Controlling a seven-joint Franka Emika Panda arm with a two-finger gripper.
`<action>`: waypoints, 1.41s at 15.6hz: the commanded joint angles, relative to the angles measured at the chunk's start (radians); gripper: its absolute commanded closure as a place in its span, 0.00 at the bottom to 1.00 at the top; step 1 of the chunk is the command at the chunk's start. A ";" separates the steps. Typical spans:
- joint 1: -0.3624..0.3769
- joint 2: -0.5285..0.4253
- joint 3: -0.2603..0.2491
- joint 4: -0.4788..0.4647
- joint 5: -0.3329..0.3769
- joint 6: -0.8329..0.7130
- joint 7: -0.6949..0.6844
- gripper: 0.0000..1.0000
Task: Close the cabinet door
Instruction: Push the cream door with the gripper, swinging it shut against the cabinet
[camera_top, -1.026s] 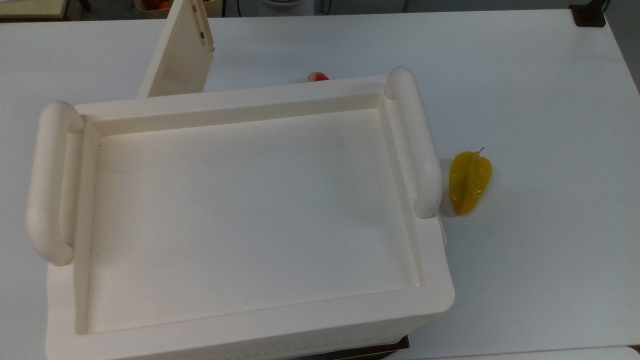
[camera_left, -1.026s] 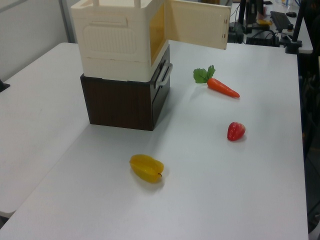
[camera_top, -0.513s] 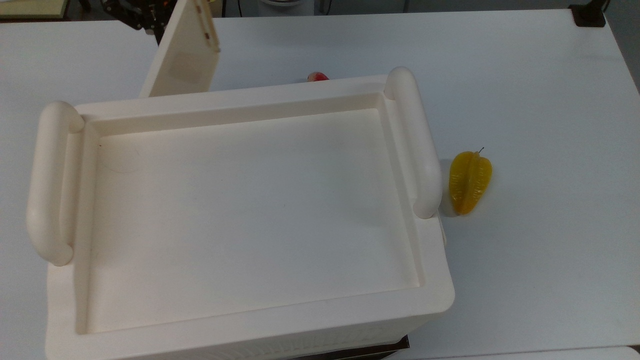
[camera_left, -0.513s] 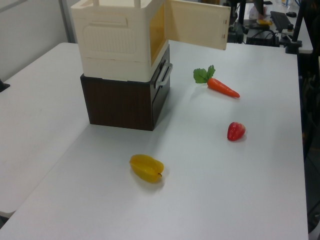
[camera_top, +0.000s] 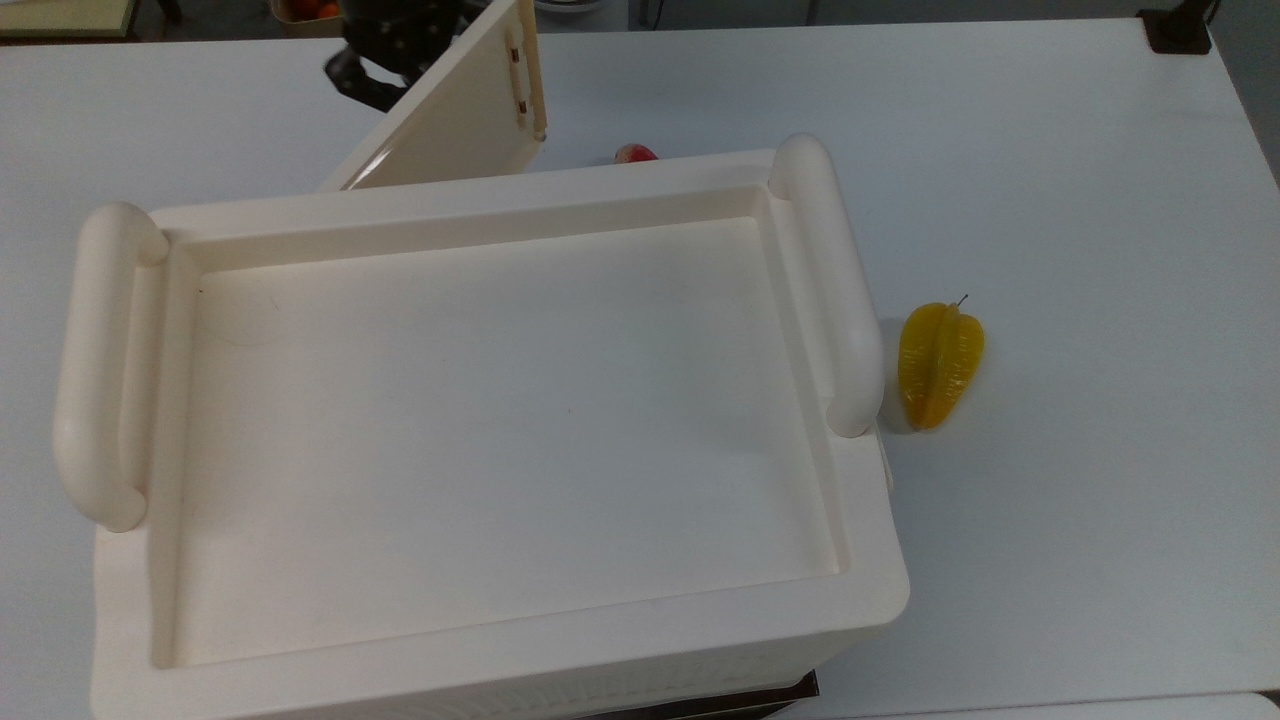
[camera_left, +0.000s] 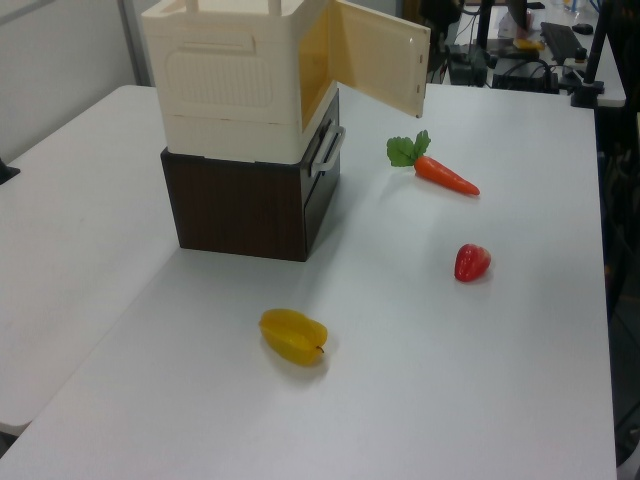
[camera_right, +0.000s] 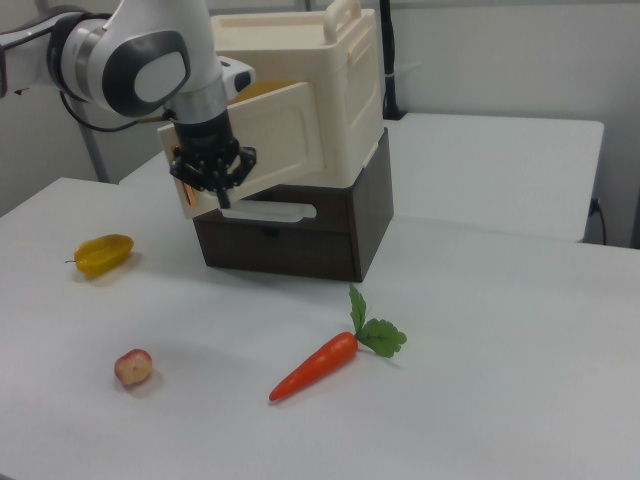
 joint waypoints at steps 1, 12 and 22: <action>0.062 0.018 -0.008 0.008 0.082 0.113 -0.010 1.00; 0.169 0.150 -0.008 0.008 0.163 0.532 0.184 1.00; 0.193 0.193 -0.002 0.008 0.162 0.728 0.299 1.00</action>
